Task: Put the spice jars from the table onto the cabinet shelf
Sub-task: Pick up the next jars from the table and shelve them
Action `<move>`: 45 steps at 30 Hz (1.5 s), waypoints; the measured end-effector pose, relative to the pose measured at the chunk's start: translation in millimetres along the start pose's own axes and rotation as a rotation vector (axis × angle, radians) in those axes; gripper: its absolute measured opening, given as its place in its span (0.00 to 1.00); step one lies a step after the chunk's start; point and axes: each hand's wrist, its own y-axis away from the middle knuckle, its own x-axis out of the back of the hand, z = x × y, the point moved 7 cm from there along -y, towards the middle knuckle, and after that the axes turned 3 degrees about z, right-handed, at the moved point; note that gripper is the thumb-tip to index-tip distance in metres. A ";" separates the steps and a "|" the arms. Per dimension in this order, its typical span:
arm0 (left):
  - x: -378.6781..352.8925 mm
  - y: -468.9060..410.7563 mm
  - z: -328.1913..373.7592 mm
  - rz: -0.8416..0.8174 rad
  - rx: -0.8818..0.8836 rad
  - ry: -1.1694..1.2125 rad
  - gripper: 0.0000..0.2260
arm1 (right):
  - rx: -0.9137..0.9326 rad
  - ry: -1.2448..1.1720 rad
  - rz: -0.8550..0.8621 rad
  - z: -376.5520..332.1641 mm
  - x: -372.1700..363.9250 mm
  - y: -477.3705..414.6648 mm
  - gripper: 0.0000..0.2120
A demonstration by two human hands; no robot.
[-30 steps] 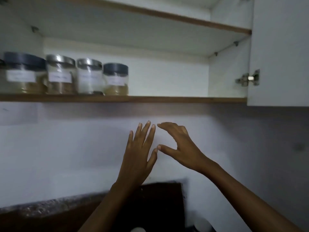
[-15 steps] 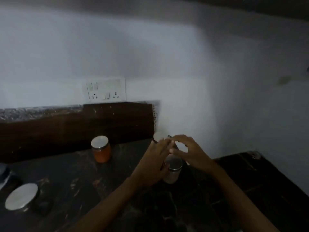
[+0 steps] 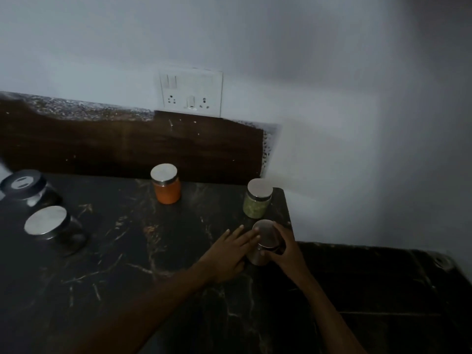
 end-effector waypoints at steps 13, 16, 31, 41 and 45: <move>45.6 65.1 -5.5 0.118 0.037 0.374 0.53 | -0.022 -0.184 -0.217 -65.2 4.6 28.4 0.15; 55.6 98.0 10.0 0.137 -0.011 0.535 0.57 | -0.008 -0.245 -0.281 -92.7 -7.6 55.8 0.15; 73.9 199.6 -17.7 0.309 0.076 0.737 0.56 | -0.034 -0.330 -0.538 -128.7 -76.0 120.8 0.45; 76.6 208.2 -31.7 0.251 0.076 0.818 0.58 | 0.149 0.035 -0.630 -156.6 -95.5 135.4 0.62; 81.3 206.7 -34.9 0.204 0.031 0.700 0.59 | 0.218 0.110 -0.602 -165.0 -102.0 133.5 0.60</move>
